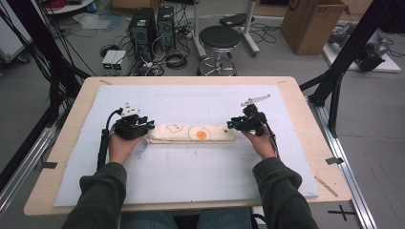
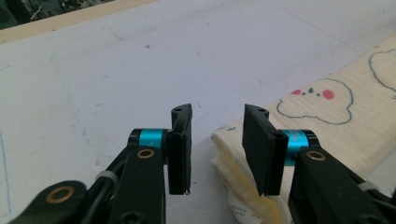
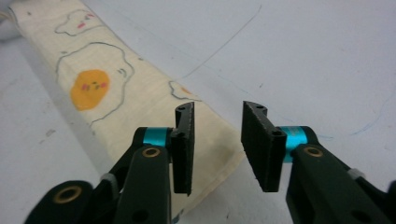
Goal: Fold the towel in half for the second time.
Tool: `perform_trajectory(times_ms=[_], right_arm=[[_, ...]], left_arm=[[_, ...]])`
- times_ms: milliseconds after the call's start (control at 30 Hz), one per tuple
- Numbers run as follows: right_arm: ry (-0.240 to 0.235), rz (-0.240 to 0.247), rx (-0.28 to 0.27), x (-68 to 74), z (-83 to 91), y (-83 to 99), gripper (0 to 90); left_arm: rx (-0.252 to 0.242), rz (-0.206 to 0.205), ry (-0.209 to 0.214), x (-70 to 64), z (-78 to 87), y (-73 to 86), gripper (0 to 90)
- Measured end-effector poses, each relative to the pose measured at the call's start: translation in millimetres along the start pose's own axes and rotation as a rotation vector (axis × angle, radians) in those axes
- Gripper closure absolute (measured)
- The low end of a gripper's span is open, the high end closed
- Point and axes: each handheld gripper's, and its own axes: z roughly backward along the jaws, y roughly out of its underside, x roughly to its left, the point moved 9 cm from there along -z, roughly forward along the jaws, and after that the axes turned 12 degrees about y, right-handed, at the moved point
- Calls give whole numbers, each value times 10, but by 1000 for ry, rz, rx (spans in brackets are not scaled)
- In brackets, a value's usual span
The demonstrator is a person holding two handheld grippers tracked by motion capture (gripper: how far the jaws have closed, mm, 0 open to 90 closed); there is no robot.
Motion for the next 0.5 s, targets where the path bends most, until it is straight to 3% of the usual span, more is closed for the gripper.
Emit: perform_trajectory(times_ms=[300, 400, 500], right_arm=[[13, 4, -32, 72, 100, -62, 550], [17, 1, -27, 78, 99, -58, 528], [16, 0, -26, 85, 98, -58, 505]], left_arm=[[11, -36, 83, -218, 39, -29, 585], [27, -55, 88, -255, 39, -18, 587], [17, -47, 92, -268, 50, -28, 587]])
